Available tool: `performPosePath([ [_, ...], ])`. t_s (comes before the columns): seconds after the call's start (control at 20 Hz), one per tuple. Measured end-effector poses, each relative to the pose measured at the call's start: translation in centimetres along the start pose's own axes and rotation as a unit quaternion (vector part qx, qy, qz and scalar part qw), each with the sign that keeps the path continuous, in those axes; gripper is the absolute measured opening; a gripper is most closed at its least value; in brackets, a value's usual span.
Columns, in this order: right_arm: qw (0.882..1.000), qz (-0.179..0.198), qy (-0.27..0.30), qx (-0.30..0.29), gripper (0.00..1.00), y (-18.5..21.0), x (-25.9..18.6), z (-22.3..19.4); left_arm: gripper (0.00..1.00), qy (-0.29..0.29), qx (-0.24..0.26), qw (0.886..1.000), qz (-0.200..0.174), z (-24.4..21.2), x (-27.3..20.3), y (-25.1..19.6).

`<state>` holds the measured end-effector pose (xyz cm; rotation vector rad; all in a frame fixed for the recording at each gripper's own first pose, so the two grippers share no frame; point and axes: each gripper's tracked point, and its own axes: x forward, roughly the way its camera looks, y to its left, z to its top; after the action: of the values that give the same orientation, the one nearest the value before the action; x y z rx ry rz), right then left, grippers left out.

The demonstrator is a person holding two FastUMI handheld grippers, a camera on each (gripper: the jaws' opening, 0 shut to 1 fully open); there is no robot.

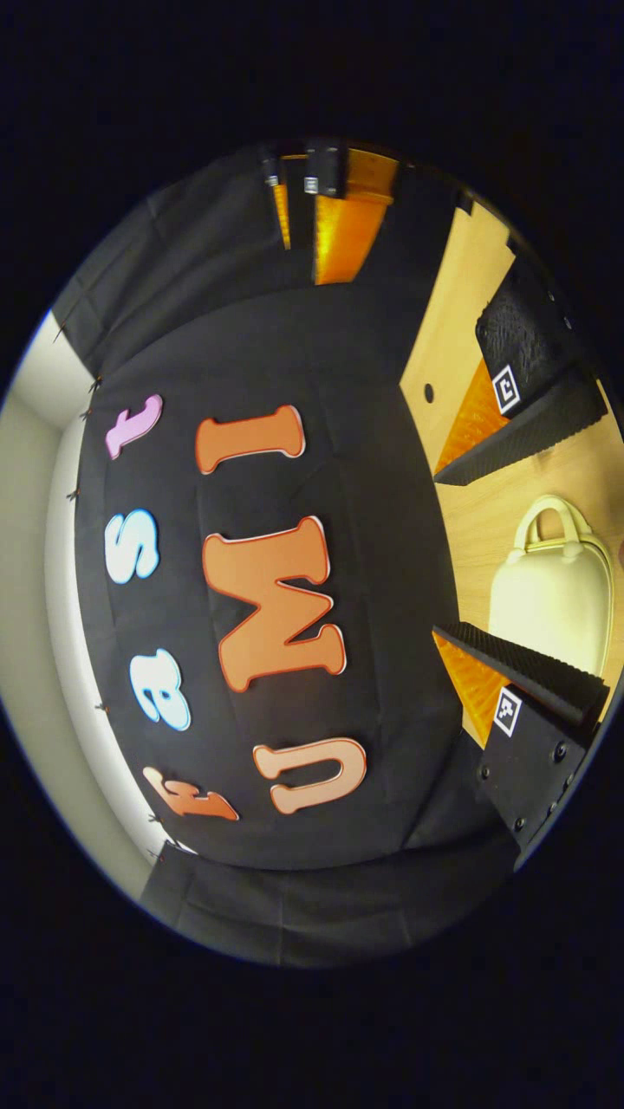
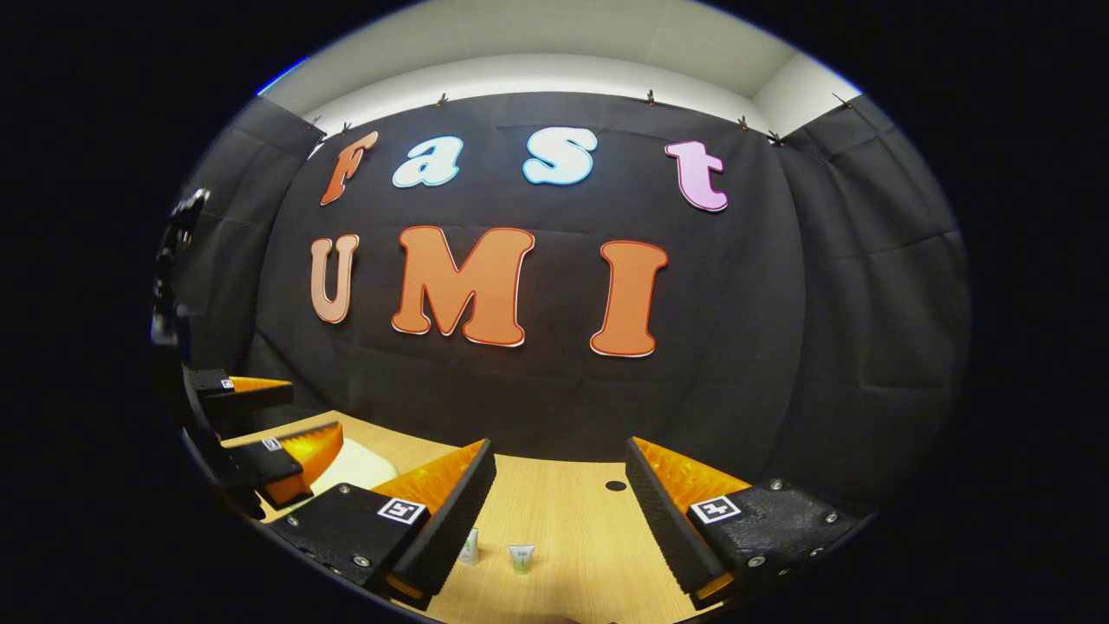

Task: First open the suitcase, pack the skin care products into it, and then close the suitcase.

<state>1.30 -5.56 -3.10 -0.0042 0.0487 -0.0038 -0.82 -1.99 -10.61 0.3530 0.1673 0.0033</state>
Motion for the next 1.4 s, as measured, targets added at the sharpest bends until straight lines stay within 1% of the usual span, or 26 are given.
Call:
performPosePath([
  [0.15,1.0,-0.008,-0.001,-0.009,0.95,-1.3,0.2,-0.1,0.98,0.017,0.068,0.997,-0.024,-3.0,0.8,-2.3],
  [0.2,1.0,-0.01,-0.001,-0.009,0.95,-1.8,0.4,-0.1,1.0,0.03,0.087,0.995,-0.031,-4.4,0.9,-2.9],
  [0.25,1.0,-0.014,-0.001,-0.009,0.95,-2.3,0.5,-0.2,0.97,0.039,0.104,0.993,-0.037,-5.9,1.5,-3.4],
  [0.35,1.0,-0.023,0.001,-0.008,0.95,-3.6,0.8,-0.5,0.97,0.058,0.136,0.988,-0.042,-8.1,2.2,-4.0],
  [0.5,0.999,-0.036,0.003,-0.008,0.95,-5.3,1.2,-0.9,0.96,0.09,0.191,0.976,-0.054,-12.1,2.8,-5.2],
  [0.55,0.999,-0.039,0.004,-0.008,0.95,-5.8,1.3,-1.0,0.94,0.1,0.202,0.973,-0.058,-13.4,2.9,-5.4],
  [0.6,0.999,-0.042,0.004,-0.009,0.95,-6.3,1.4,-1.1,0.94,0.111,0.217,0.968,-0.06,-14.9,3.0,-5.6],
  [0.65,0.999,-0.046,0.006,-0.01,0.99,-6.7,1.4,-1.3,0.94,0.122,0.233,0.963,-0.06,-16.0,3.3,-5.6],
  [0.7,0.999,-0.048,0.007,-0.01,0.95,-7.1,1.5,-1.5,0.94,0.131,0.247,0.958,-0.063,-17.1,3.7,-5.8],
  [0.75,0.999,-0.051,0.008,-0.01,0.95,-7.4,1.5,-1.6,0.94,0.144,0.259,0.952,-0.07,-18.6,3.8,-6.0],
  [0.8,0.999,-0.051,0.01,-0.009,0.95,-7.6,1.5,-1.8,0.92,0.156,0.27,0.947,-0.075,-19.7,3.8,-6.1],
  [0.85,0.999,-0.052,0.011,-0.009,0.96,-7.8,1.5,-1.9,0.84,0.161,0.281,0.943,-0.073,-20.7,3.8,-6.0],
  [0.9,0.999,-0.052,0.012,-0.008,0.96,-8.0,1.5,-2.0,0.84,0.169,0.294,0.938,-0.073,-21.5,3.8,-6.1],
  [1.0,0.998,-0.053,0.013,-0.009,0.95,-8.5,1.3,-2.2,0.84,0.184,0.327,0.924,-0.073,-22.7,4.3,-5.9],
  [1.1,0.999,-0.05,0.013,-0.009,0.96,-8.7,1.2,-2.2,0.76,0.198,0.361,0.908,-0.076,-23.9,4.5,-6.0],
  [1.15,0.999,-0.048,0.012,-0.008,0.95,-8.8,1.1,-2.2,0.74,0.201,0.383,0.898,-0.073,-24.5,4.8,-6.1],
  [1.2,0.999,-0.046,0.012,-0.008,0.95,-8.9,0.9,-2.2,0.69,0.202,0.403,0.889,-0.075,-24.6,5.4,-6.3],
  [1.25,0.999,-0.043,0.012,-0.009,0.95,-9.0,0.8,-2.1,0.67,0.202,0.416,0.883,-0.077,-24.8,5.6,-6.4],
  [1.3,0.999,-0.04,0.011,-0.011,0.95,-9.1,0.7,-2.1,0.55,0.207,0.422,0.879,-0.082,-25.3,6.0,-6.7],
  [1.35,0.999,-0.037,0.01,-0.013,0.95,-9.2,0.6,-2.1,0.46,0.216,0.43,0.873,-0.081,-25.9,6.5,-6.8],
  [1.4,0.999,-0.032,0.011,-0.014,0.96,-9.3,0.4,-2.2,0.46,0.215,0.442,0.868,-0.073,-26.0,6.8,-6.7],
])
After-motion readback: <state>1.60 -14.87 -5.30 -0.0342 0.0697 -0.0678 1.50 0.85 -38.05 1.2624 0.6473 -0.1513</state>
